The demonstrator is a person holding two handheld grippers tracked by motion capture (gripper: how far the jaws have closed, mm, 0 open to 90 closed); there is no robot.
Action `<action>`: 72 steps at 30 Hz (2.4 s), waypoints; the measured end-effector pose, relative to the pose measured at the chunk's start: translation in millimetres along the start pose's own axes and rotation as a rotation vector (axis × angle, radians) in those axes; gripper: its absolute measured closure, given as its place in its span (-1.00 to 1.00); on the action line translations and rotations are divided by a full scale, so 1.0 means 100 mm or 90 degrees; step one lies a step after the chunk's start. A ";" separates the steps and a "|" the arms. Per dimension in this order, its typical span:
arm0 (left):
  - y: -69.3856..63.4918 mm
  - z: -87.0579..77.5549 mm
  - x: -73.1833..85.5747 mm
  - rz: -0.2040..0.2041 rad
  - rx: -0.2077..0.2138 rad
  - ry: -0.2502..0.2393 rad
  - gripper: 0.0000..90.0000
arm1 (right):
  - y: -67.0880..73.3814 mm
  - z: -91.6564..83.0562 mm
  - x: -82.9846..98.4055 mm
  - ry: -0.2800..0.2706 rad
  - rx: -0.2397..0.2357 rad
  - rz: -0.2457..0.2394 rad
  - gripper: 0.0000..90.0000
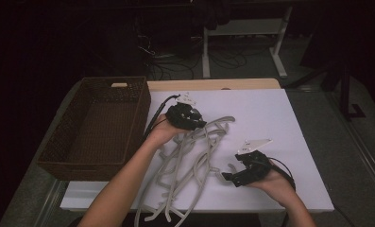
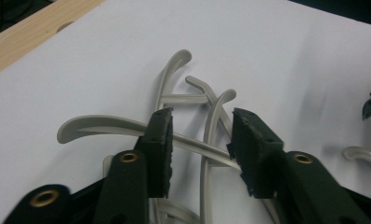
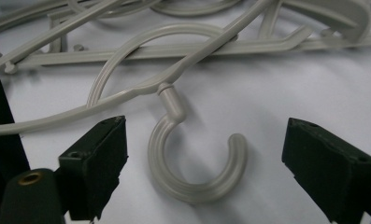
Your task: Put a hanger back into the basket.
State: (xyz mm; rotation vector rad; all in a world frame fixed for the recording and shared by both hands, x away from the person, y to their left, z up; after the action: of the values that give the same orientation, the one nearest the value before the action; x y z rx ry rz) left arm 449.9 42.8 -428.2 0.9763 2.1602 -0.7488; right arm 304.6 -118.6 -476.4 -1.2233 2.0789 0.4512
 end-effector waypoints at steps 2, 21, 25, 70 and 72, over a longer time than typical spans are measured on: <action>0.00 -0.01 -0.01 -0.003 -0.001 -0.007 0.13 | 0.05 0.04 -0.01 0.000 -0.005 -0.009 -0.55; -0.02 -0.10 -0.05 -0.006 -0.001 -0.033 -0.29 | 0.25 0.34 0.05 0.086 -0.049 -0.028 0.60; -0.01 -0.11 -0.05 -0.007 -0.002 -0.034 -0.29 | 0.23 0.32 0.05 0.090 -0.053 -0.033 0.66; 0.05 -0.14 -0.02 -0.018 -0.007 -0.037 -0.29 | -0.13 -0.13 -0.01 0.006 0.041 0.080 -0.15; 0.04 -0.14 -0.01 -0.015 -0.007 -0.035 -0.30 | -0.06 -0.07 0.02 0.021 0.034 0.087 -0.16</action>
State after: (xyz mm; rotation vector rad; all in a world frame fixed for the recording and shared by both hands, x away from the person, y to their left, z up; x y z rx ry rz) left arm 449.6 54.7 -419.7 0.9161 2.1299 -0.7653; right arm 305.9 -127.2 -472.6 -1.0690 2.1969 0.4376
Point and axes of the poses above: each handheld gripper's, and its own axes: z roughly forward along the jaws, x roughly out of its underside, y roughly to its left, the point moved 7 cm from there along z, roughly forward along the jaws, and after that the axes turned 13 degrees about -z, right-handed, at the moved point
